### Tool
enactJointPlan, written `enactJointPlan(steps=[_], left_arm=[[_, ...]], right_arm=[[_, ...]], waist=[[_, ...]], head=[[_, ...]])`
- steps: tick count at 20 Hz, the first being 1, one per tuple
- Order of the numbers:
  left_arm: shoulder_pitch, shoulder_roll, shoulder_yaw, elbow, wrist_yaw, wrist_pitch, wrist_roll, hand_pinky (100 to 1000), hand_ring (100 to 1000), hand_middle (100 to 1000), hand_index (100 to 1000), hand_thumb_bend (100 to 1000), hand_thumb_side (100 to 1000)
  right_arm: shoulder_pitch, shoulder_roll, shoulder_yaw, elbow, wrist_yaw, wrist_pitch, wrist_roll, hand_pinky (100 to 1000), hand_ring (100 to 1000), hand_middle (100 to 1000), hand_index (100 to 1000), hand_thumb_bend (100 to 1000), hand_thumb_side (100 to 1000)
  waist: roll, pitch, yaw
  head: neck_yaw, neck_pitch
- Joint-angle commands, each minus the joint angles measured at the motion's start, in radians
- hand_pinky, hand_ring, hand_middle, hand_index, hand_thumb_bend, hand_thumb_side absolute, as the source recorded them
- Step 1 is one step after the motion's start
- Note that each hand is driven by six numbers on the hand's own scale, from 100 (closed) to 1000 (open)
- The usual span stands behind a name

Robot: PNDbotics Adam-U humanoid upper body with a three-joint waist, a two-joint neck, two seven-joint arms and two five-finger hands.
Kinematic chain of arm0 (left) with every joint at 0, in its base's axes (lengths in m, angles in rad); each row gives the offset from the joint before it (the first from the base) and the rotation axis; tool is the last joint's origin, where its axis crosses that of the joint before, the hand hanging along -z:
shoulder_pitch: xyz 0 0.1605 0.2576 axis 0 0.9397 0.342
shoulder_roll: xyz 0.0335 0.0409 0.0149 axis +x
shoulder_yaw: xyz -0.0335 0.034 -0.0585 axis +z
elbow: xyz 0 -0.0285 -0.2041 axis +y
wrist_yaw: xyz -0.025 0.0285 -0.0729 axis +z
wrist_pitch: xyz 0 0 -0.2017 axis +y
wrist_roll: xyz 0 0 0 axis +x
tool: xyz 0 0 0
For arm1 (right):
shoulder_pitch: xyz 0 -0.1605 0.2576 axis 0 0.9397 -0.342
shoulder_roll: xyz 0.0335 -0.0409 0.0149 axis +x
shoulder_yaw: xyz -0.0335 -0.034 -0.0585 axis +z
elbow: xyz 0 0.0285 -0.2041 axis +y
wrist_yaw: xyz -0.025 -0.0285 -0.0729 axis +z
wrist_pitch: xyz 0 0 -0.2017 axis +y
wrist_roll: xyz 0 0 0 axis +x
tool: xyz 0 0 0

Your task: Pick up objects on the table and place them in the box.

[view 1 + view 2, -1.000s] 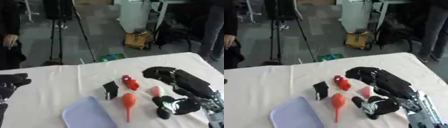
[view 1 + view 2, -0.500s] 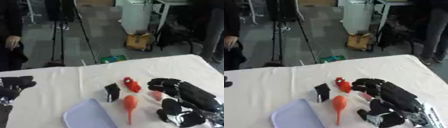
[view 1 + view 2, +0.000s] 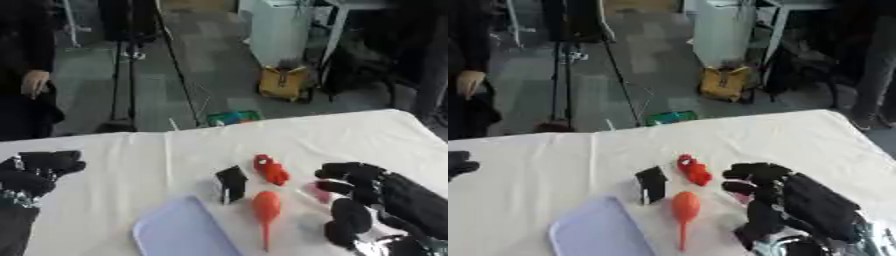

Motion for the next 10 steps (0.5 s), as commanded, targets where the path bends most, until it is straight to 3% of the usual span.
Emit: enactJointPlan(steps=[1, 10], left_arm=[[-0.011, 0.014, 0.003, -0.014, -0.003, 0.001, -0.005, 835, 835, 718, 681, 104, 1000], [-0.013, 0.016, 0.003, -0.014, -0.004, 0.002, -0.006, 835, 835, 718, 681, 105, 1000]], right_arm=[[0.005, -0.054, -0.023, -0.027, 0.001, -0.014, -0.079, 851, 937, 896, 945, 270, 1000], [0.034, -0.099, -0.044, -0.023, 0.001, -0.024, -0.164, 840, 919, 889, 934, 306, 1000]], waist=[[-0.005, -0.013, -0.002], [-0.009, -0.008, -0.003]], head=[[0.050, -0.017], [0.103, 0.001]])
